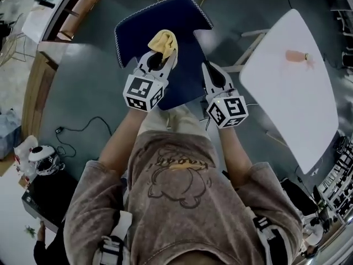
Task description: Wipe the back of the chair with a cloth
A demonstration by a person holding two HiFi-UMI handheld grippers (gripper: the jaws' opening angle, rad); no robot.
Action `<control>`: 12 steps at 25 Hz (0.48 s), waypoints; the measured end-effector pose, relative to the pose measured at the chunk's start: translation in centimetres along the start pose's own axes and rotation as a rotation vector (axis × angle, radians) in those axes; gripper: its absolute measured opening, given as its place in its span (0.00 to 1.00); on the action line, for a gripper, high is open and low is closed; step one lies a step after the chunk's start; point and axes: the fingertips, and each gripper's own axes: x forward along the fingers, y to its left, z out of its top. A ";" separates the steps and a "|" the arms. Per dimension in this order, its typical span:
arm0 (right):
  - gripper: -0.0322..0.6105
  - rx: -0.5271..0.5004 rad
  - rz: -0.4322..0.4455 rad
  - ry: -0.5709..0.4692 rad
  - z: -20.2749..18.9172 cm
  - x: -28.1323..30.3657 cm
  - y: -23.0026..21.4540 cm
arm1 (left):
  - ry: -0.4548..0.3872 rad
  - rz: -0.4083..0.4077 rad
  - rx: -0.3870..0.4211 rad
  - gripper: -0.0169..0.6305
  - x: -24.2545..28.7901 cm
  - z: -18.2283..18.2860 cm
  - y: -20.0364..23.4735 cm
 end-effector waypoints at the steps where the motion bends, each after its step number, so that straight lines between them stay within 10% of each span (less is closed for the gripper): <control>1: 0.09 -0.006 0.012 -0.003 0.7 -0.3 0.7 | -0.005 -0.002 0.002 0.11 -0.8 1.1 -0.3; 12: 0.09 -0.096 0.104 -0.041 6.1 -4.0 5.8 | -0.047 0.033 0.009 0.11 -9.7 7.7 -2.7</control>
